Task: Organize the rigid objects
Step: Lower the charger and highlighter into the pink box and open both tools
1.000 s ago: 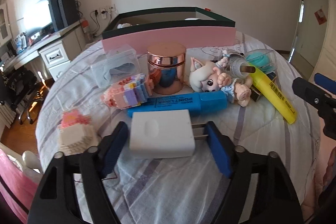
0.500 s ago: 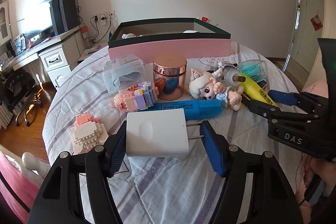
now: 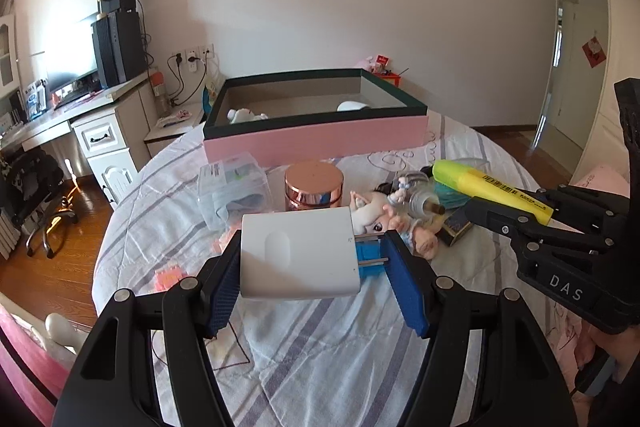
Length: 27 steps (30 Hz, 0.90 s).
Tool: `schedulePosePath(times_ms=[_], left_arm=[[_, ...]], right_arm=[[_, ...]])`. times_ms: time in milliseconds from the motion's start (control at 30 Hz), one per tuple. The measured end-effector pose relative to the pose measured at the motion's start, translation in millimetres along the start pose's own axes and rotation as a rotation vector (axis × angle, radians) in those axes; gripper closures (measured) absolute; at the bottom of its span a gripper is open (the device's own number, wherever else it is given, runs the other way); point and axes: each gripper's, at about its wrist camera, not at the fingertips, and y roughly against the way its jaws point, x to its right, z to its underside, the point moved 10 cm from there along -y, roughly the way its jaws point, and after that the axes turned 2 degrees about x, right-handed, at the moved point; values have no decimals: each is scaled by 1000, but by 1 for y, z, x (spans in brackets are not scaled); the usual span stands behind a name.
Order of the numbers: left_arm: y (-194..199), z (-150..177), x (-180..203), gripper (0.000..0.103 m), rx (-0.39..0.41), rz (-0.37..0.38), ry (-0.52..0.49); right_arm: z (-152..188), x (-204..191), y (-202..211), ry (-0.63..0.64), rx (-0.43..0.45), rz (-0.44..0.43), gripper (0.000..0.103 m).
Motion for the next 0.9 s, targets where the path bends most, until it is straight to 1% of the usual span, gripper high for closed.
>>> schedulePosePath(times_ms=[133,233,367,433,533,600,633,700,833,900], left_arm=[[-1,-30,-1,35,37,17,-8],[-9,-61,-4,35,68,2,-37],[-33,-108,-11,35,104,-25,-77],[-53,-128,-16,35,101,-45,-91],[-91,-150,-20,35,69,-37,-95],[-118,-157,-24,35,33,-47,-95],[-131,-159,-26,35,17,-38,-90],[-156,-160,-28,35,-21,-35,-88],[-196,-148,-30,35,-106,-50,-103],[-204,-142,-27,35,-126,-50,-112]], right_arm=[[-25,0,-3,11,40,-9,77],[-52,2,-9,30,68,-13,77],[-91,8,-26,54,96,-9,77],[-110,13,-41,53,94,-15,77],[-133,23,-69,53,78,-2,77],[-142,34,-93,32,50,-10,77],[-144,40,-107,29,27,-2,77],[-144,50,-128,18,-4,8,77],[-133,66,-166,1,-85,14,77],[-134,68,-168,-9,-81,7,77]])
